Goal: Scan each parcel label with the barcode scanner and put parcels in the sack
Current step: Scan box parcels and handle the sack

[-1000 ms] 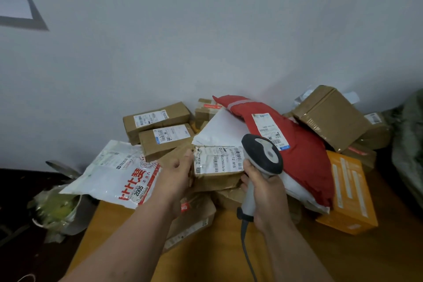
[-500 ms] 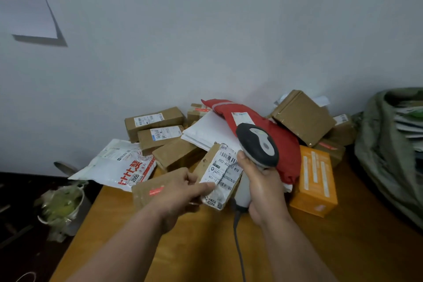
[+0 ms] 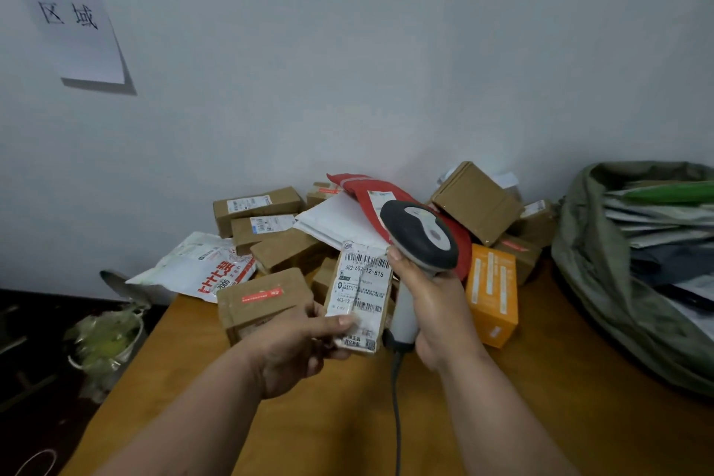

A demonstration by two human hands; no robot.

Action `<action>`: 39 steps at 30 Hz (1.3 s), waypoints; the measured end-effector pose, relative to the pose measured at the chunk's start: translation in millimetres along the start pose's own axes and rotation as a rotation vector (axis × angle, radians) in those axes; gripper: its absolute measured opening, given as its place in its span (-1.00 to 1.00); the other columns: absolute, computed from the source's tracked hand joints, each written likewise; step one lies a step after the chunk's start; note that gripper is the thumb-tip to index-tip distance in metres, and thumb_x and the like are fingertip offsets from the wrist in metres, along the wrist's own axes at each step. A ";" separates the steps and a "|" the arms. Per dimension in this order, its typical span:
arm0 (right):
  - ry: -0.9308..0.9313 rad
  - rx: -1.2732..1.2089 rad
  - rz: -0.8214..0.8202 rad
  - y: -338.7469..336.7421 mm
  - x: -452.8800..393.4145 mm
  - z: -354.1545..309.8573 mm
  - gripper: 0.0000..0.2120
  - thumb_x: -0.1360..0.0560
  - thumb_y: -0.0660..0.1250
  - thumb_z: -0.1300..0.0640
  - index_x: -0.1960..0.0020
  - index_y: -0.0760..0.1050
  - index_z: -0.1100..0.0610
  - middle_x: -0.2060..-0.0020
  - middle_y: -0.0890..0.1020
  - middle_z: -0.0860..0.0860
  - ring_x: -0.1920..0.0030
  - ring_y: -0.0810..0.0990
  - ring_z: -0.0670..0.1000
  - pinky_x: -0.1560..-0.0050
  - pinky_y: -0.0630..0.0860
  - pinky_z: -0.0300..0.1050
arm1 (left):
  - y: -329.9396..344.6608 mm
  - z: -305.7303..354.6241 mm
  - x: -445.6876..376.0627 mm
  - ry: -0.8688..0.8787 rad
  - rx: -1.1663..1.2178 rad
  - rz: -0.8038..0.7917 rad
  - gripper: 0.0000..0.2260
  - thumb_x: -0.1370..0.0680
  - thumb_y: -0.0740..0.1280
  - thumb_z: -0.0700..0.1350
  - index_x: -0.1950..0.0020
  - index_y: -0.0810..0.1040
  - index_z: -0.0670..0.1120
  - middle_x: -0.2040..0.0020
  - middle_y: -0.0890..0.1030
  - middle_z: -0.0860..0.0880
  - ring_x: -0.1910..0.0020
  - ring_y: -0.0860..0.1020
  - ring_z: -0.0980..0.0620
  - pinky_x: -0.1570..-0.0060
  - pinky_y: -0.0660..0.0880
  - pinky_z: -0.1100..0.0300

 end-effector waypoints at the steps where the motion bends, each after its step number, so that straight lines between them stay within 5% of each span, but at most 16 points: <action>1: -0.008 0.002 -0.008 0.3 2.2 -1.6 -0.91 -0.49 0.44 0.17 0.02 0.62 0.04 0.14 0.75 0.02 0.11 0.74 0.02 -0.01 0.64 0.15 | 1.5 -0.1 2.0 0.003 0.003 0.004 -0.07 -0.15 0.65 0.00 -0.41 0.33 -0.23 -0.05 0.70 -0.20 0.22 0.64 0.01 0.48 0.29 0.35; 4: -0.040 0.009 -0.018 1.5 7.8 -5.5 -0.90 -0.50 0.43 0.19 0.02 0.62 0.03 0.15 0.75 -0.01 0.12 0.74 -0.03 0.11 0.63 -0.03 | 3.8 0.0 2.8 0.006 -0.013 0.033 -0.18 -0.26 0.65 -0.03 -0.40 0.34 -0.17 -0.03 0.71 -0.20 0.22 0.64 -0.02 0.46 0.38 0.32; 8: -0.029 -0.005 0.000 6.7 8.8 -6.1 -0.90 -0.50 0.43 0.17 0.00 0.62 0.04 0.13 0.75 0.03 0.09 0.74 0.04 0.00 0.64 0.11 | -0.3 1.4 -3.9 0.037 -0.095 0.062 -0.26 -0.27 0.63 0.05 -0.36 0.38 0.05 -0.04 0.71 -0.12 -0.01 0.64 -0.11 0.13 0.62 0.01; 11: -0.001 -0.022 0.018 15.7 6.5 -4.6 -0.86 -0.49 0.44 0.17 -0.04 0.61 0.06 0.11 0.75 0.06 0.08 0.74 0.08 -0.03 0.64 0.18 | -8.0 7.0 -3.3 0.034 -0.137 0.043 -0.20 -0.23 0.62 0.14 -0.38 0.33 0.19 -0.18 0.64 -0.06 -0.19 0.52 -0.11 -0.19 0.45 -0.26; 14: -0.002 -0.021 0.062 23.3 3.1 0.3 -0.87 -0.48 0.45 0.16 -0.01 0.62 0.01 0.12 0.75 -0.01 0.06 0.73 0.03 -0.04 0.63 0.12 | -19.3 13.5 -0.5 0.042 -0.090 0.090 -0.10 -0.20 0.63 0.17 -0.47 0.34 0.06 -0.19 0.63 -0.06 -0.23 0.50 -0.10 -0.27 0.35 -0.30; 16: 0.000 0.006 0.115 23.9 0.8 5.3 -0.88 -0.47 0.48 0.12 0.01 0.62 -0.03 0.14 0.73 -0.07 0.05 0.70 0.00 0.01 0.64 0.01 | -30.2 17.2 0.2 0.042 -0.016 0.151 -0.27 -0.23 0.58 0.16 -0.34 0.48 -0.03 -0.17 0.64 -0.07 -0.22 0.52 -0.11 -0.32 0.34 -0.31; 18: 0.027 0.062 0.125 23.8 0.4 9.3 -0.89 -0.46 0.49 0.07 0.04 0.63 0.03 0.22 0.70 0.01 0.14 0.66 0.03 0.12 0.61 -0.04 | -42.2 21.2 -2.6 0.054 0.069 0.221 -0.48 -0.26 0.54 0.11 -0.16 0.59 -0.05 -0.07 0.70 -0.09 -0.15 0.58 -0.12 -0.29 0.42 -0.25; 21: 0.073 0.130 0.069 27.5 2.0 12.9 -0.84 -0.46 0.49 0.04 0.08 0.64 0.13 0.34 0.66 0.06 0.24 0.65 0.09 0.13 0.58 0.04 | -56.4 30.7 -10.2 0.119 0.199 0.311 -0.62 -0.42 0.52 -0.05 -0.19 0.57 -0.11 0.06 0.74 -0.08 0.00 0.67 -0.07 -0.02 0.59 0.00; 28: 0.130 0.225 -0.122 37.5 14.6 15.3 -0.78 -0.48 0.46 0.06 0.07 0.61 0.23 0.29 0.65 0.15 0.24 0.70 0.19 0.22 0.55 -0.05 | -75.5 56.1 -17.0 0.296 0.184 0.394 -0.60 -0.39 0.55 -0.14 -0.19 0.57 -0.12 -0.03 0.72 -0.09 -0.04 0.68 -0.06 -0.17 0.58 0.02; 33: 0.121 0.270 -0.165 35.7 18.8 7.2 -0.77 -0.47 0.46 0.04 0.02 0.63 0.20 0.29 0.66 0.14 0.24 0.69 0.19 0.09 0.56 0.05 | -73.7 72.1 -15.4 0.332 0.229 0.384 -0.64 -0.43 0.51 -0.21 -0.19 0.55 -0.15 0.02 0.72 -0.09 0.14 0.72 0.01 0.25 0.60 0.23; 39: 0.103 0.277 -0.176 31.3 23.7 0.1 -0.81 -0.50 0.44 0.06 0.06 0.62 0.19 0.32 0.64 0.13 0.29 0.67 0.17 0.15 0.55 0.01 | -67.0 71.8 -18.9 0.354 0.169 0.383 -0.64 -0.44 0.51 -0.18 -0.20 0.54 -0.12 -0.01 0.70 -0.09 0.11 0.70 0.03 0.24 0.57 0.25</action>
Point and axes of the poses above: each hand's wrist, its own x-axis away from the middle knuckle, its own y-axis out of the palm, z = x × y, the point moved 2 cm from there along -x, towards the middle knuckle
